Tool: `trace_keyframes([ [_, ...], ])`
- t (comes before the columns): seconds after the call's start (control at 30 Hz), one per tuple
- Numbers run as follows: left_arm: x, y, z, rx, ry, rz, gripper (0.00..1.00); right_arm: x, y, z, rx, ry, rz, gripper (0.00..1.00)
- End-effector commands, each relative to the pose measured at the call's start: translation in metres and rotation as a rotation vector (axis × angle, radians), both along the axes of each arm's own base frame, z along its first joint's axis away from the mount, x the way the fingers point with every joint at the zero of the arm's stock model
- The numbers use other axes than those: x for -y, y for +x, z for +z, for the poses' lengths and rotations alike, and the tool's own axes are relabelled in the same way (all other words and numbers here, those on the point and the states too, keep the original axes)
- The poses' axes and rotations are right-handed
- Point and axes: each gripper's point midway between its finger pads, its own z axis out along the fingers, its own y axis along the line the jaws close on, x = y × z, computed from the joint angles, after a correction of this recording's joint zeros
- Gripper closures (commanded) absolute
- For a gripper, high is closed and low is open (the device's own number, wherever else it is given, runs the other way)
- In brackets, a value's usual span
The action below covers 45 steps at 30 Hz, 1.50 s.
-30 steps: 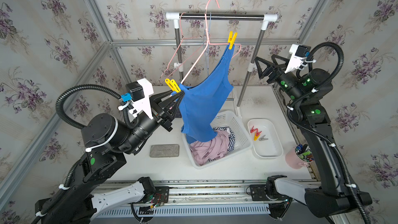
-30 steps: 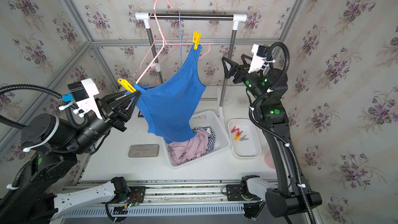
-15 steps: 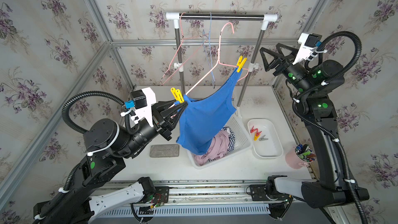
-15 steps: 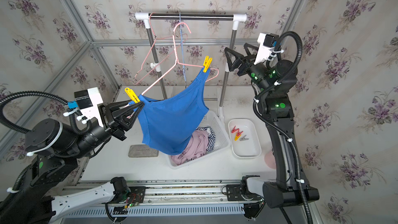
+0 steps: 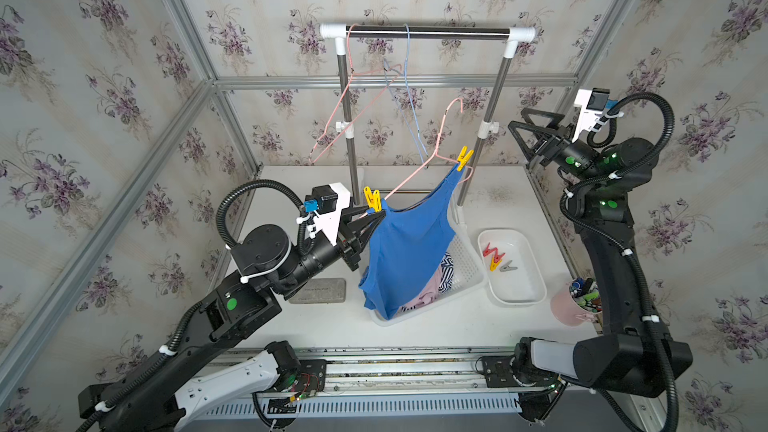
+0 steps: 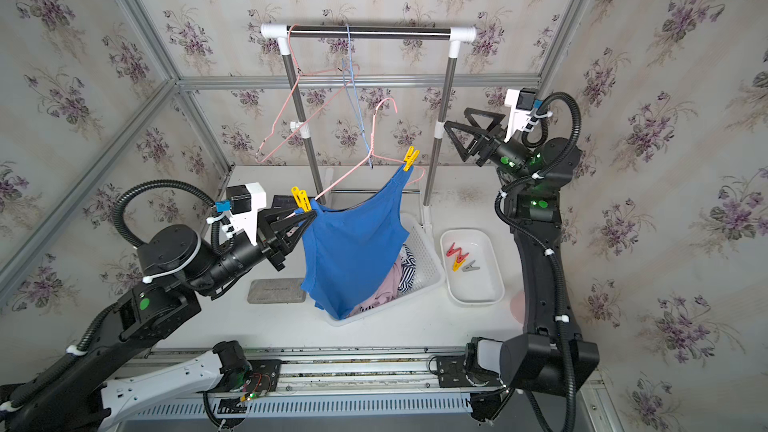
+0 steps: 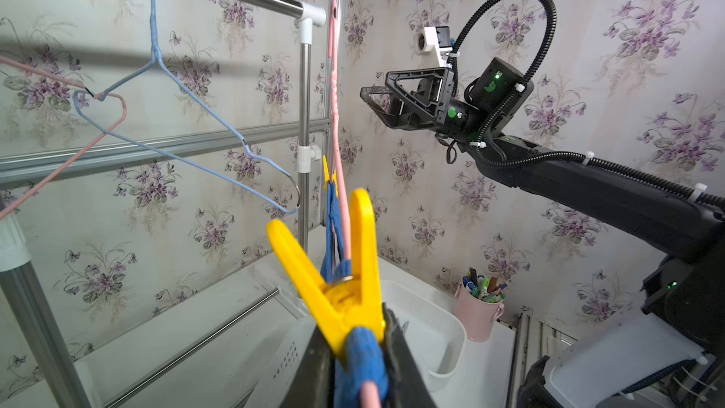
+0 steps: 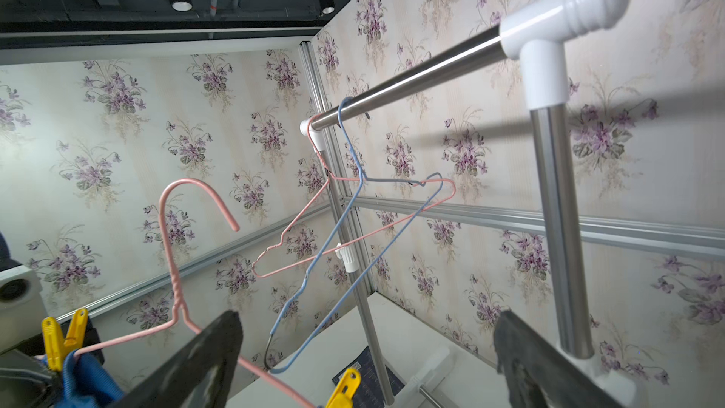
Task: Remove the clothespins securing tank tops to the hanger
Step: Remove the clothespin from the hanger.
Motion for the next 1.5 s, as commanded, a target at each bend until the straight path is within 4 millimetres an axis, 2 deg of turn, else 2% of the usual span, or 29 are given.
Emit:
trace_keyframes([
  [0.0,-0.005,0.003,0.034,0.064,-0.163,-0.057,1.00,-0.008,-0.014,0.003,0.079,-0.043,0.107,0.00],
  [0.13,0.006,0.009,0.042,0.086,-0.198,-0.168,1.00,-0.007,-0.005,-0.003,0.085,-0.069,0.102,0.01],
  [0.3,0.018,0.007,0.049,0.100,-0.198,-0.288,1.00,-0.009,-0.002,-0.004,0.105,-0.123,0.112,0.01],
  [0.4,0.016,0.012,0.049,0.089,-0.200,-0.284,1.00,-0.010,-0.005,-0.007,0.134,-0.155,0.129,0.01],
  [0.53,0.015,0.006,0.051,0.068,-0.215,-0.362,1.00,-0.010,-0.009,-0.015,0.151,-0.189,0.149,0.01],
  [0.7,0.010,0.014,0.045,0.053,-0.193,-0.327,1.00,-0.011,-0.022,-0.022,0.176,-0.205,0.182,0.01],
  [1.17,0.014,0.008,0.050,0.057,-0.178,-0.395,1.00,-0.019,-0.042,-0.023,0.186,-0.198,0.248,0.15],
  [1.47,0.014,0.007,0.050,0.059,-0.179,-0.397,1.00,-0.033,-0.059,-0.023,0.202,-0.203,0.281,0.32],
])
